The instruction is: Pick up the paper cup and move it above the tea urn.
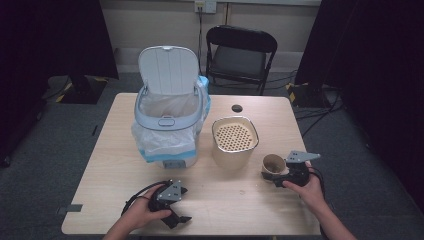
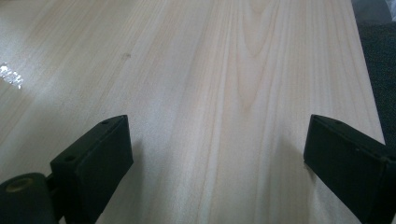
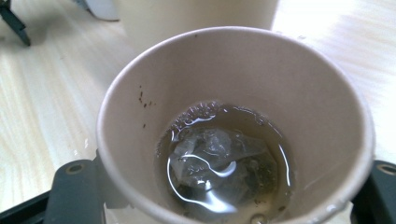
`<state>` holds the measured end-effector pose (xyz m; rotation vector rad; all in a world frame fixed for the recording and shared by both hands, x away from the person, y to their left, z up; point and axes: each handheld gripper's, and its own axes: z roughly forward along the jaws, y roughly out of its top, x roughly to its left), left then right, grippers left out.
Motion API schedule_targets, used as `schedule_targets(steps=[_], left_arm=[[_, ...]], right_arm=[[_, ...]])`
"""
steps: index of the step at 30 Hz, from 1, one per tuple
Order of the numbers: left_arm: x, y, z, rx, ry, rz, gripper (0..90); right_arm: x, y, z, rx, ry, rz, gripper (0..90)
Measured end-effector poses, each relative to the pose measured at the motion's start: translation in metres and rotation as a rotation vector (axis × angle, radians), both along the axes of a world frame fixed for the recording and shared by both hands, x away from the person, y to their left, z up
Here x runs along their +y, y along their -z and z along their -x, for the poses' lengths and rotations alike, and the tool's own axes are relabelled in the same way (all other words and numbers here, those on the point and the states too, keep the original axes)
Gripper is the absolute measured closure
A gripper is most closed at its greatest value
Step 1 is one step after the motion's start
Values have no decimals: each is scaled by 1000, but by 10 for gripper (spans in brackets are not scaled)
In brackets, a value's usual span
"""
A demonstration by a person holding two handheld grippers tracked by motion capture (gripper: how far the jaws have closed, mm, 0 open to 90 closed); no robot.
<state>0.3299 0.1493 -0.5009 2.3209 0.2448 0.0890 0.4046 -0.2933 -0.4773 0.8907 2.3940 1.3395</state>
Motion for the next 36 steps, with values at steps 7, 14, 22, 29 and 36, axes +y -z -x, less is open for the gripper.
schedule_targets(steps=[7,14,22,29,36], left_arm=[[0,0,0,0,1,-2,72],[-1,0,1,1,1,-6,56],[-4,2,2,8,12,7,13],[-4,0,2,9,20,-20,0],[-4,1,2,11,19,-18,0]], right_arm=[[-3,-16,-16,-14,39,43,260],[5,-30,-39,-32,52,65,263],[12,-41,-65,-45,43,87,268],[14,-51,-83,-60,51,93,268],[15,-59,-103,-65,65,95,270]])
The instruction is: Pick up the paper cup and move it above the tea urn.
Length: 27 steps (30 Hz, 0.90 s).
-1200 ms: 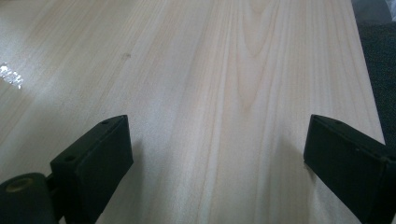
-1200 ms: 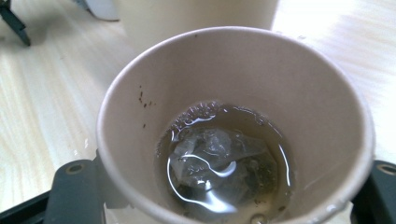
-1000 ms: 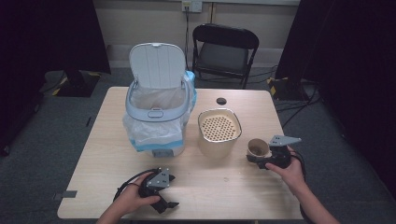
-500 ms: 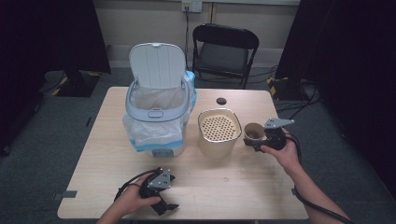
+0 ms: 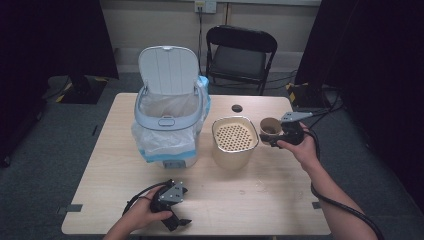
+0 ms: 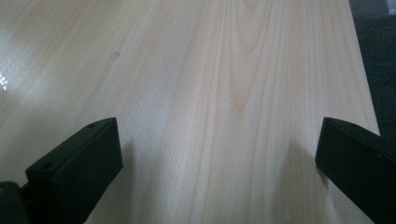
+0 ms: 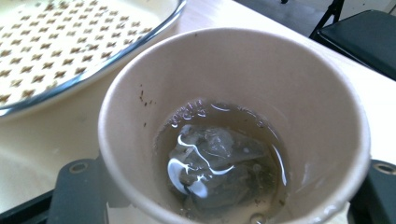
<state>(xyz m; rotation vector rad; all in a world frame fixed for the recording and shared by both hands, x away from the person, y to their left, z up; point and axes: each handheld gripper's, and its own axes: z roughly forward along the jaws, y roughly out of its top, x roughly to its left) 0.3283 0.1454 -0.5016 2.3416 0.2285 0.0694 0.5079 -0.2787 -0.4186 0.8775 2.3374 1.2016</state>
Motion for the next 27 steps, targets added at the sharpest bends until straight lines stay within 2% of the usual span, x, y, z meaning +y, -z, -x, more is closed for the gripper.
schedule_targets(steps=[3,7,9,12,18,23,27], left_arm=[[0,0,0,-3,1,-1,0],[0,0,0,-3,0,0,0],[0,-1,-1,-17,-1,-3,0],[0,-1,0,-17,-1,-2,0],[0,-2,-1,-15,0,-13,0],[1,-2,-1,-18,3,-18,0],[1,-2,-1,-19,5,-20,0]], right_arm=[[0,-2,-5,-3,3,-1,270],[3,-8,-19,-13,-2,30,272],[4,-11,-25,-18,-4,23,272],[4,-13,-29,-23,-1,7,273],[10,-20,-42,-34,-18,31,274],[16,-27,-52,-55,-27,14,273],[19,-31,-61,-70,-44,21,273]])
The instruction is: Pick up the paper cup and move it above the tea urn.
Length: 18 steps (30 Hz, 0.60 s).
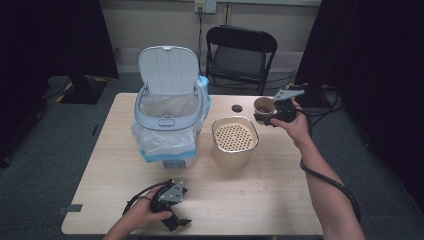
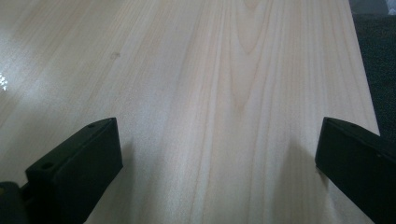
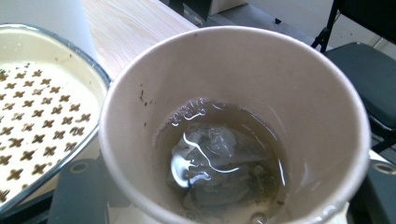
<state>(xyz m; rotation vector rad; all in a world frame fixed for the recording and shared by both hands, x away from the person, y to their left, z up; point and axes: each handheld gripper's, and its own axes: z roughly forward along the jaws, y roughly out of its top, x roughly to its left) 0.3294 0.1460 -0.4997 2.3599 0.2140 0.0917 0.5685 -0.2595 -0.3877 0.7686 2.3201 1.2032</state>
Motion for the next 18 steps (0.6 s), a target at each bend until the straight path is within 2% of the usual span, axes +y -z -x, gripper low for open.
schedule_targets(steps=[8,18], left_arm=[[0,0,0,0,2,4,0],[-1,1,0,2,4,23,0]], right_arm=[[7,-14,-11,-65,-16,19,274],[17,-26,-10,-151,-43,57,274]])
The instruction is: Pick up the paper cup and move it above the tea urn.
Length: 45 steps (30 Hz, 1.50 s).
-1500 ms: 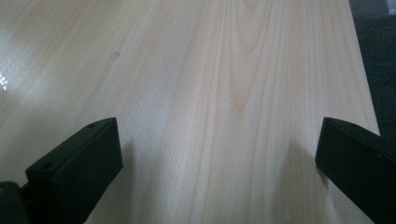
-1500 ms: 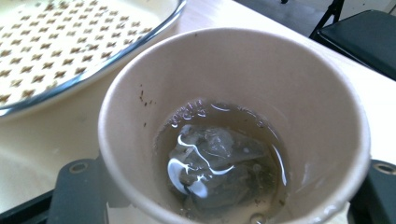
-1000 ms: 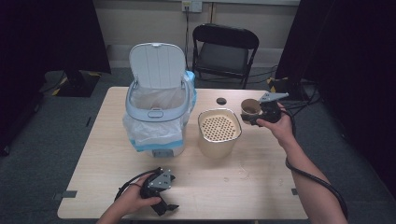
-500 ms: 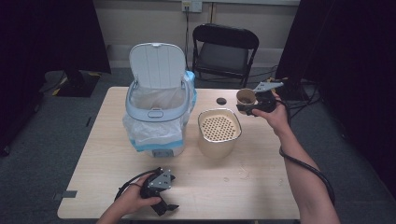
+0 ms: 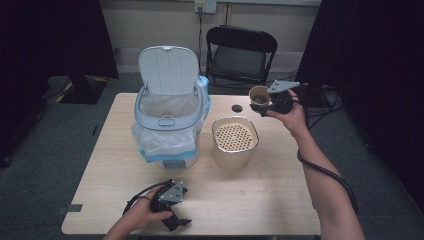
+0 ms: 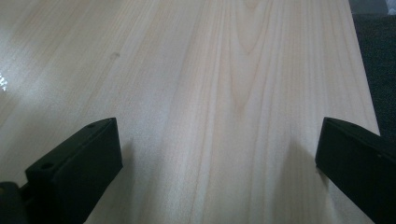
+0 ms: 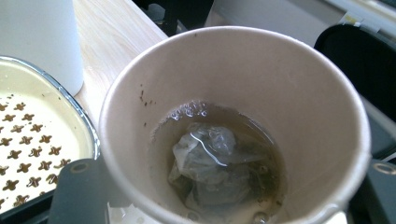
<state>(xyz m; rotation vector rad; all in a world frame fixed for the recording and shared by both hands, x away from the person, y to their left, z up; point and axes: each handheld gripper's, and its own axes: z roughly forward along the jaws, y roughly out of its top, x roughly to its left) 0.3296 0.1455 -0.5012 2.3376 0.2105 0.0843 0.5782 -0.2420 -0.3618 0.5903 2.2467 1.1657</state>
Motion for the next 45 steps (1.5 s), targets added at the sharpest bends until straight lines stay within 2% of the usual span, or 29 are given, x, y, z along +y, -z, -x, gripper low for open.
schedule_targets(steps=[7,11,13,15,19,21,29,34,35,37,39,41,43,45], left_arm=[[0,0,0,-1,0,-5,0],[0,0,0,-1,0,-5,0],[0,-1,0,-2,-3,-24,0],[0,-1,0,-3,-1,-22,0],[0,-1,0,-3,-1,-22,0],[0,-1,0,-3,-2,-23,0],[0,-1,0,-1,0,-17,0],[0,-1,0,-1,0,-16,0],[0,-1,0,-1,-1,-16,0],[0,-1,0,-1,0,-17,0],[0,-1,0,-1,0,-17,0],[0,-1,0,-1,0,-17,0],[0,-1,0,-1,0,-17,0],[0,-1,0,-2,0,-17,0]], right_arm=[[8,-6,6,-63,-20,42,276],[14,-10,13,-122,-28,78,279],[17,-12,17,-153,-38,103,279],[20,-14,21,-179,-48,123,279],[26,-17,31,-238,-64,198,281],[28,-19,35,-258,-69,216,282],[40,-21,57,-377,-82,402,284],[50,-20,70,-479,-89,588,284],[51,-20,71,-488,-96,601,284],[55,-19,76,-546,-108,678,284],[58,-19,80,-570,-123,719,285],[63,-17,85,-649,-142,821,285],[68,-10,91,-749,-147,965,286],[72,-4,96,-830,-178,1074,286]])
